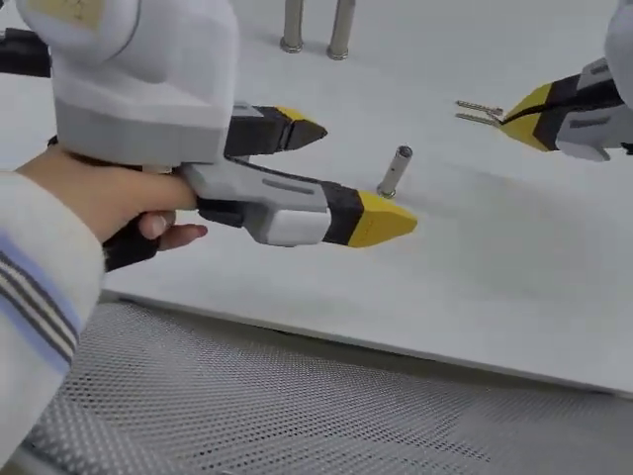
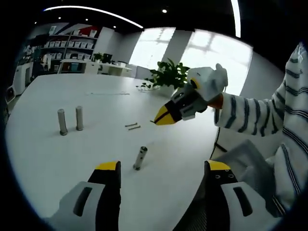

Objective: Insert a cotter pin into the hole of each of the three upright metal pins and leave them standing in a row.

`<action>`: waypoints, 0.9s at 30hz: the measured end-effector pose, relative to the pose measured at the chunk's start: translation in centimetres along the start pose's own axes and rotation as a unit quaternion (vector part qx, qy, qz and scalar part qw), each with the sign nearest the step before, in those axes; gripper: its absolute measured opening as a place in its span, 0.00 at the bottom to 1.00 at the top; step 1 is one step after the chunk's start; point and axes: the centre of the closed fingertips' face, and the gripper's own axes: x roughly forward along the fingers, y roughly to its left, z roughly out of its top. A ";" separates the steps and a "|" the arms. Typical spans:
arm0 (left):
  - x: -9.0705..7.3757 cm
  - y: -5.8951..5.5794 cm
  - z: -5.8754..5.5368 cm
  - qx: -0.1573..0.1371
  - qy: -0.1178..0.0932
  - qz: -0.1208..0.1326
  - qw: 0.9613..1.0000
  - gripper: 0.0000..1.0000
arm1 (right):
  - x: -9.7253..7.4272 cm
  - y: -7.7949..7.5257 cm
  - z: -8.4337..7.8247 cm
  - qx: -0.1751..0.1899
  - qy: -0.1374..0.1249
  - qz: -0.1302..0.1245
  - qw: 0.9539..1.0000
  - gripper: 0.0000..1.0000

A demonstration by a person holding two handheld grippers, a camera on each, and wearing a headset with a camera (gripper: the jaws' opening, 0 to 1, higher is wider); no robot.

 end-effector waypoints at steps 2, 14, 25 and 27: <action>0.2 -0.1 0.5 -0.009 -0.008 -0.005 1.000 0.65 | -0.7 0.4 0.8 -0.003 -0.012 -0.004 1.000 0.00; 1.7 -0.9 3.1 -0.027 -0.036 -0.042 0.998 0.43 | -2.8 4.2 4.0 -0.064 -0.039 -0.023 0.997 0.00; 2.2 -2.9 3.2 -0.054 -0.042 -0.085 0.994 0.16 | -4.0 7.6 7.7 -0.078 -0.084 -0.017 0.993 0.00; 2.1 -3.1 3.1 -0.057 -0.040 -0.090 0.994 0.14 | -3.9 7.6 7.4 -0.079 -0.078 -0.019 0.994 0.00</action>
